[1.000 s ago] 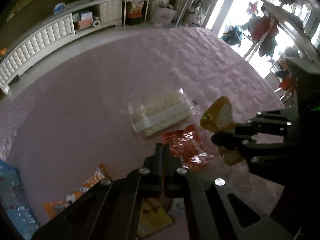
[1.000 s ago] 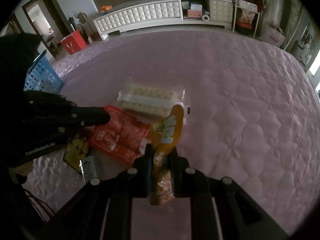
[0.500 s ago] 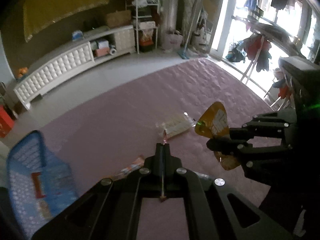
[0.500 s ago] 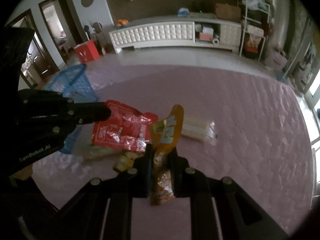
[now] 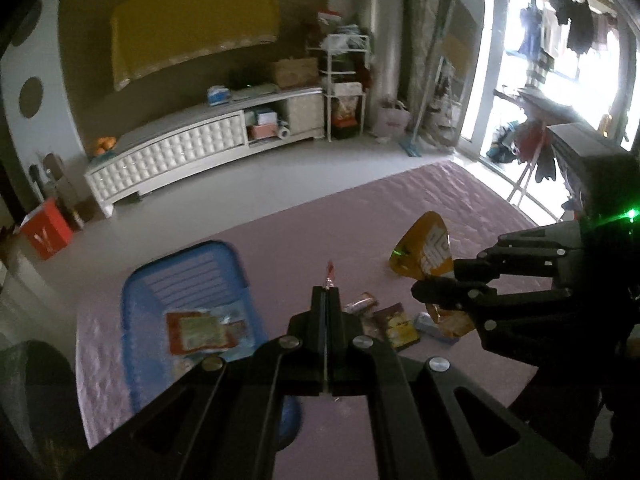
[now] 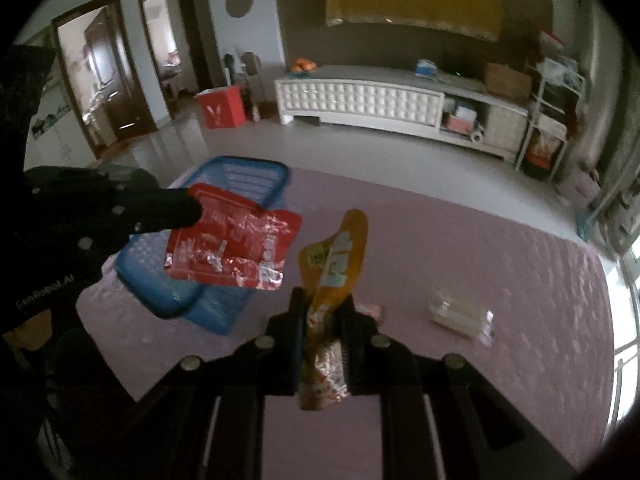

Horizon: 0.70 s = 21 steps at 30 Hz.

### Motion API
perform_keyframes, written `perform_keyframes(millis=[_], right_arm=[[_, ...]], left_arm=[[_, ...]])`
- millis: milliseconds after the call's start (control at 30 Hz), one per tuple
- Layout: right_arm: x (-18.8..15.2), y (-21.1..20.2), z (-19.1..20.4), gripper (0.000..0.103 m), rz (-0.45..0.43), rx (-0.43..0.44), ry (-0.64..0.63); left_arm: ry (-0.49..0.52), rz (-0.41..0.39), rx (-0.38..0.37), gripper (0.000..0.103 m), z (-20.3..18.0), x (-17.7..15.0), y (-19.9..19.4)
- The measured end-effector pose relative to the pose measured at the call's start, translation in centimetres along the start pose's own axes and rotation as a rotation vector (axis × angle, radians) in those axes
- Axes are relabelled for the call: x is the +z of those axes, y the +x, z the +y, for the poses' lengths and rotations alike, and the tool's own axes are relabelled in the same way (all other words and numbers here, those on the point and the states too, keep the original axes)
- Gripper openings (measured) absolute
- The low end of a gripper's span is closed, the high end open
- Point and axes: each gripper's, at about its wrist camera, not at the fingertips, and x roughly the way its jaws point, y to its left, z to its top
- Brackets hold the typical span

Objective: Organize snacks
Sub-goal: 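Carry both bags over the blue basket and open both tools to drop them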

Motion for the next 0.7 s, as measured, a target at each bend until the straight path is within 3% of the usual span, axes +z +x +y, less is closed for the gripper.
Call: perform_keyframes(millis=[400,700], right_arm=[[2.7,3.6,9.1,0.019,0.030,0.089,-0.107],[3.5,6.0,11.6,0.019,0.071,0.081,-0.148]], left_arm=[[-0.079,-0.009,0.056,0.000,6.6,-4.5,-4.4],[-0.120,0.000,0.049,0.000,9.4,-7.0,-4.2]])
